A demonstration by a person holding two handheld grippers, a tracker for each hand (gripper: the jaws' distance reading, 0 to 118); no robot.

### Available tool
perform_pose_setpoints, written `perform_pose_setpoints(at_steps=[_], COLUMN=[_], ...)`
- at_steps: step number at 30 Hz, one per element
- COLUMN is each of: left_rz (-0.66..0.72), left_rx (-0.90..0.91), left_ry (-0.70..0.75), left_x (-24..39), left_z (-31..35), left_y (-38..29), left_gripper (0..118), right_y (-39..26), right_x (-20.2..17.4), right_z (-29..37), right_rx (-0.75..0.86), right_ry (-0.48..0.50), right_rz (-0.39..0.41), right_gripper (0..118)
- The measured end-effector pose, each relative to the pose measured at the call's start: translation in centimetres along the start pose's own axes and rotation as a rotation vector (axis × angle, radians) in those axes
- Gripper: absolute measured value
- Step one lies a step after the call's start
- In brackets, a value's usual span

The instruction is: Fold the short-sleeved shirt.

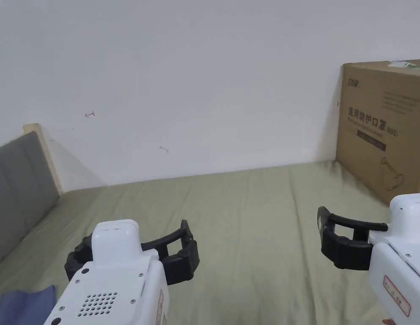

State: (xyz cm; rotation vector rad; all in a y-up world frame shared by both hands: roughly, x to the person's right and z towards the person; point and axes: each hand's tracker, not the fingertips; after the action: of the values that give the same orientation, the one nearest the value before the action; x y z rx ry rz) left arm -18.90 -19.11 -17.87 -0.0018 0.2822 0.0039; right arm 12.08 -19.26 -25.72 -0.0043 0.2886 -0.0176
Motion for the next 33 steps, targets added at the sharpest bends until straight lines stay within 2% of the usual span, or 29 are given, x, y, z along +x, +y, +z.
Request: perform_pose_setpoints(at_steps=[8, 11, 12, 13, 15, 17, 18, 19, 21, 22, 24, 25, 27, 29, 31, 33], left_rz=[0.018, -0.018, -0.045, -0.084, -0.198, -0.384, -0.520, -0.689, -1.072, -1.263, -1.485, -1.485, -1.267, -1.002, -0.733, -0.491], left_rx=[-0.013, -0.014, -0.006, 0.008, 0.047, 0.084, 0.099, 0.116, 0.157, 0.194, 0.277, 0.292, 0.217, 0.149, 0.089, 0.044], left_ry=[0.007, 0.021, 0.025, 0.028, 0.068, 0.105, 0.122, 0.151, 0.222, 0.263, 0.274, 0.256, 0.154, 0.150, 0.142, 0.119], left_x=[-0.3, 0.1, 0.3, 0.6, 1.7, 3.0, 4.0, 5.0, 6.7, 7.3, 7.5, 7.7, 7.9, 7.0, 5.3, 3.0], left_z=[-0.1, -0.3, -0.3, -0.4, -0.6, -1.3, -1.6, -1.9, -2.8, -3.3, -3.5, -3.4, -3.1, -3.2, -3.3, -3.5], left_y=[0.1, 0.5, 0.7, 1.1, 1.8, 1.9, 1.5, 0.8, -1.7, -3.4, -5.7, -6.1, -4.5, -2.2, 0.0, 1.6], left_gripper=[118, 118, 118, 118, 118, 118, 118, 118, 118, 118, 118, 118, 118, 118, 118, 118], right_y=[0.2, 0.4, 0.7, 1.0, 1.5, 1.1, 0.3, -1.0, -4.6, -6.8, -10.8, -11.9, -13.0, -12.0, -9.5, -6.0], right_x=[-0.1, -0.1, -0.1, 0.1, 1.2, 3.3, 4.5, 5.9, 7.8, 8.4, 8.8, 8.7, 8.4, 8.6, 8.3, 8.2], right_z=[-0.1, -0.3, -0.4, -0.5, -0.8, -1.8, -2.4, -2.9, -4.0, -4.3, -4.2, -4.0, -3.7, -3.9, -4.1, -4.5], right_rx=[-0.003, -0.006, -0.013, -0.014, -0.013, -0.064, -0.094, -0.129, -0.276, -0.346, -0.411, -0.438, -0.441, -0.431, -0.343, -0.270], right_ry=[0.010, 0.000, -0.017, -0.009, 0.039, 0.054, 0.062, 0.075, 0.005, -0.023, -0.063, -0.091, -0.084, -0.087, -0.039, 0.017], right_rz=[-0.005, -0.020, -0.052, -0.121, -0.300, -0.595, -0.776, -0.992, -1.392, -1.563, -1.787, -1.833, -1.850, -1.771, -1.629, -1.392], right_gripper=[118, 118, 118, 118, 118, 118, 118, 118, 118, 118, 118, 118, 118, 118, 118, 118])
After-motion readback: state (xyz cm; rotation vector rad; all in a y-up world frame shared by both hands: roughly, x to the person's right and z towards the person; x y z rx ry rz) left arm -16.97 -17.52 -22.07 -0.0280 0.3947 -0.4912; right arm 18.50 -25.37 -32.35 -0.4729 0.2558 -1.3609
